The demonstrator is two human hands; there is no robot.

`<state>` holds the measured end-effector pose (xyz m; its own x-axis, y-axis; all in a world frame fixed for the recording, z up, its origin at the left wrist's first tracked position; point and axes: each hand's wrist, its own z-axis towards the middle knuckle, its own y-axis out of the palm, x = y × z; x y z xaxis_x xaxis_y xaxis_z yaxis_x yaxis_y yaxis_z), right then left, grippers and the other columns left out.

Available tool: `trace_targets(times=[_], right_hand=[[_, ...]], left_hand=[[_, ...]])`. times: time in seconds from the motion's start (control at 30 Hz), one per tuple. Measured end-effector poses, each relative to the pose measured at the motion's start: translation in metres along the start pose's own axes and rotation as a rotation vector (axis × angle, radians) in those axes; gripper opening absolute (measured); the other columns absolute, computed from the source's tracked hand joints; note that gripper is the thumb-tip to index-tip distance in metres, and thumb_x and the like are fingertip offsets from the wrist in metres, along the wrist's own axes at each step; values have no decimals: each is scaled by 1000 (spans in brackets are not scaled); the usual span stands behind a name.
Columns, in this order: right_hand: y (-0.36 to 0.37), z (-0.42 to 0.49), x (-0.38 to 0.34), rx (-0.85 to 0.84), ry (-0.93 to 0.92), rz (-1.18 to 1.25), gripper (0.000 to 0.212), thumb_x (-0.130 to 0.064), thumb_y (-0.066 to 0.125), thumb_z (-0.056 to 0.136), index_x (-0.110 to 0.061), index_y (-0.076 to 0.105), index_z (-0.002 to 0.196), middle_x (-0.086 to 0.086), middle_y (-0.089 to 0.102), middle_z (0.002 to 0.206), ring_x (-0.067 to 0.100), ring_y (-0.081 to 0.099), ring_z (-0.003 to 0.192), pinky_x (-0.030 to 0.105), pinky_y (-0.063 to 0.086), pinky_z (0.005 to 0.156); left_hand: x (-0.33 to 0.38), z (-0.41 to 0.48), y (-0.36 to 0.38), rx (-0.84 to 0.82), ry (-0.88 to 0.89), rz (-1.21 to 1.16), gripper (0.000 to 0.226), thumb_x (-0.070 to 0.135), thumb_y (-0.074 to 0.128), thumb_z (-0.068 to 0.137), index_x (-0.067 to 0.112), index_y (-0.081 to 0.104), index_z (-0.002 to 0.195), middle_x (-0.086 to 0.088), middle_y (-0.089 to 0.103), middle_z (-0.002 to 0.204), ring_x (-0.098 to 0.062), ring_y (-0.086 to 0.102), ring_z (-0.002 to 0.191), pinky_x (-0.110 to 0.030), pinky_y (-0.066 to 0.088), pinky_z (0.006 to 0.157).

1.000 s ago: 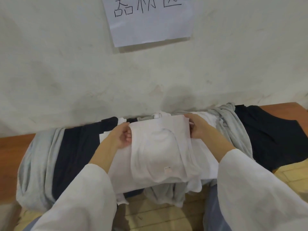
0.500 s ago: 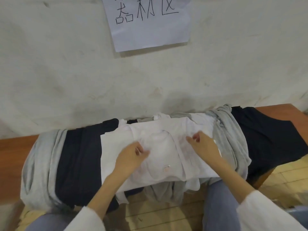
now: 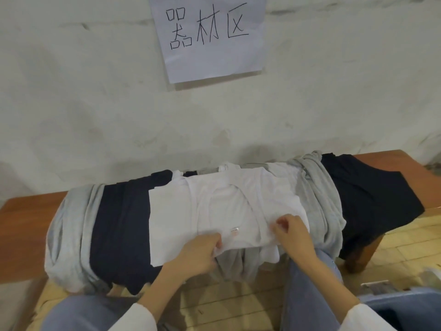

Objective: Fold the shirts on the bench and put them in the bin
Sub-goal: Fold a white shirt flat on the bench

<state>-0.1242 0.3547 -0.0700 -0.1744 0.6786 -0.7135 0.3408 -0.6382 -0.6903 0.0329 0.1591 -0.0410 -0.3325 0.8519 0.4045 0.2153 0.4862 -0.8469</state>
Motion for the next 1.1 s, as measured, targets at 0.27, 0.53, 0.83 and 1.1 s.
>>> trace_targets(times=[0.27,0.53,0.83,1.1], right_hand=[[-37,1,22,92,290,15,47,-30,67,86,-3,44,118,13,51,112,27,51,96,34,40,76],[-42,5,24,-34,416,196,22,-13,61,89,6,63,98,19,60,86,29,57,79,39,47,74],[-55,8,-14,16,437,458,19,-20,50,94,-8,52,79,11,53,78,25,52,75,37,45,72],[-51,38,-78,-79,345,956,23,-30,52,95,-8,61,97,6,64,89,19,62,84,31,50,69]], left_hand=[[68,38,35,359,217,171,58,39,38,89,19,38,143,-11,32,152,-32,31,139,-50,21,114],[102,54,64,204,78,384,79,49,67,78,20,37,145,-10,33,153,-33,29,141,-57,7,111],[111,68,64,326,78,282,91,60,81,39,19,64,118,-7,67,111,-28,65,101,-46,50,91],[106,75,10,448,-203,-755,41,23,35,103,10,35,141,-9,48,138,-23,46,126,-25,32,104]])
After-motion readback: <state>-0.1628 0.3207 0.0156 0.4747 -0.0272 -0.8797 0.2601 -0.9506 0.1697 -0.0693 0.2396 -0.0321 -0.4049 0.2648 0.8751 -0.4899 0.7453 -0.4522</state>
